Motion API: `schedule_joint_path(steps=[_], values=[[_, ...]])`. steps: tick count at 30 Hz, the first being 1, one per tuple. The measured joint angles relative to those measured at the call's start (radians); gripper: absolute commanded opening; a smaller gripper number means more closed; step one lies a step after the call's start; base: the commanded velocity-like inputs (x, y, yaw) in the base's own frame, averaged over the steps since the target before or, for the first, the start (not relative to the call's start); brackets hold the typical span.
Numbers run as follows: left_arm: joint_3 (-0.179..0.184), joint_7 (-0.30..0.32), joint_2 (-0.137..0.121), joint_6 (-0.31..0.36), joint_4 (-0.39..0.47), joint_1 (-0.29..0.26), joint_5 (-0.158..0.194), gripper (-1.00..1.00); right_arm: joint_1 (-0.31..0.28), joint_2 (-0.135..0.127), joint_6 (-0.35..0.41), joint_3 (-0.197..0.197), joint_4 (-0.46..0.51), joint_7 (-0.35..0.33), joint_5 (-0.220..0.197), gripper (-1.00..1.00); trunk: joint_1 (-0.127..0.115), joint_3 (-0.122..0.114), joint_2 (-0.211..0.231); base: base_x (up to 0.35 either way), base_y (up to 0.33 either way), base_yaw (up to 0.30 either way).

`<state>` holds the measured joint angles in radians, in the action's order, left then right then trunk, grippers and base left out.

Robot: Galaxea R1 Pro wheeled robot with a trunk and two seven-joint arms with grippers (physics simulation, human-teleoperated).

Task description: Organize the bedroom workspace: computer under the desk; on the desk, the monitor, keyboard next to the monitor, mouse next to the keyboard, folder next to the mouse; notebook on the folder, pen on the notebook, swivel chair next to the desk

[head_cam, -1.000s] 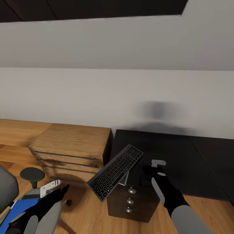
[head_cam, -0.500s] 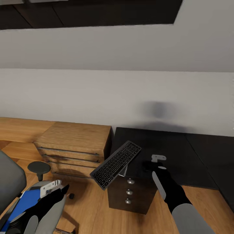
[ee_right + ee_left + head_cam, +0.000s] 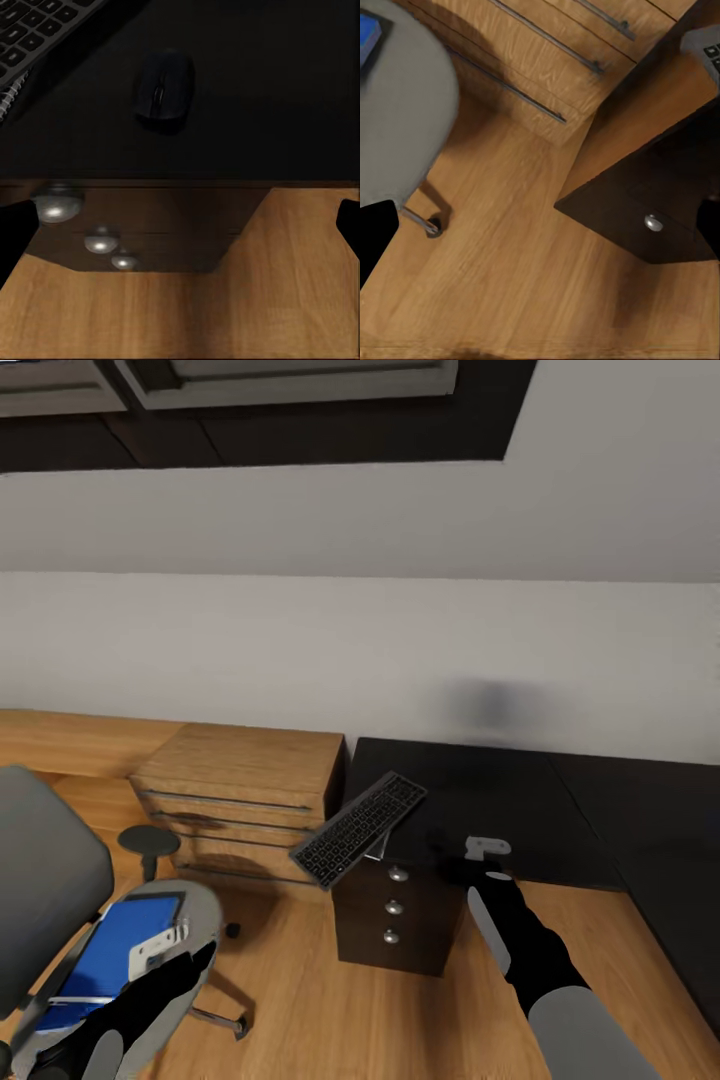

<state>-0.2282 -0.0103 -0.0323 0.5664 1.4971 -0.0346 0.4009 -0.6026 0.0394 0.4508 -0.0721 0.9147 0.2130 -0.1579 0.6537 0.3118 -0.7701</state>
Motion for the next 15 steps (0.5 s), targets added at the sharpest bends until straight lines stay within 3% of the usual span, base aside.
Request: schedule_joint_path(steps=[3,8,15], values=[[0.004,0.000,0.001,0.000,-0.033,0.000,0.000,1.00,0.001,0.001,0.000,0.000,0.000,0.000,-0.001,1.00,-0.012,-0.009,0.021,-0.256,0.000,0.000],[0.005,0.000,0.001,0.001,-0.053,0.000,0.000,1.00,0.002,0.006,-0.003,-0.002,-0.004,0.000,-0.002,1.00,-0.031,-0.025,0.056,-0.090,0.000,0.000],[0.008,0.003,0.002,0.001,-0.160,0.000,-0.010,1.00,0.030,0.047,-0.014,-0.003,-0.012,0.000,0.000,1.00,-0.035,-0.028,0.063,-0.010,0.000,0.000]])
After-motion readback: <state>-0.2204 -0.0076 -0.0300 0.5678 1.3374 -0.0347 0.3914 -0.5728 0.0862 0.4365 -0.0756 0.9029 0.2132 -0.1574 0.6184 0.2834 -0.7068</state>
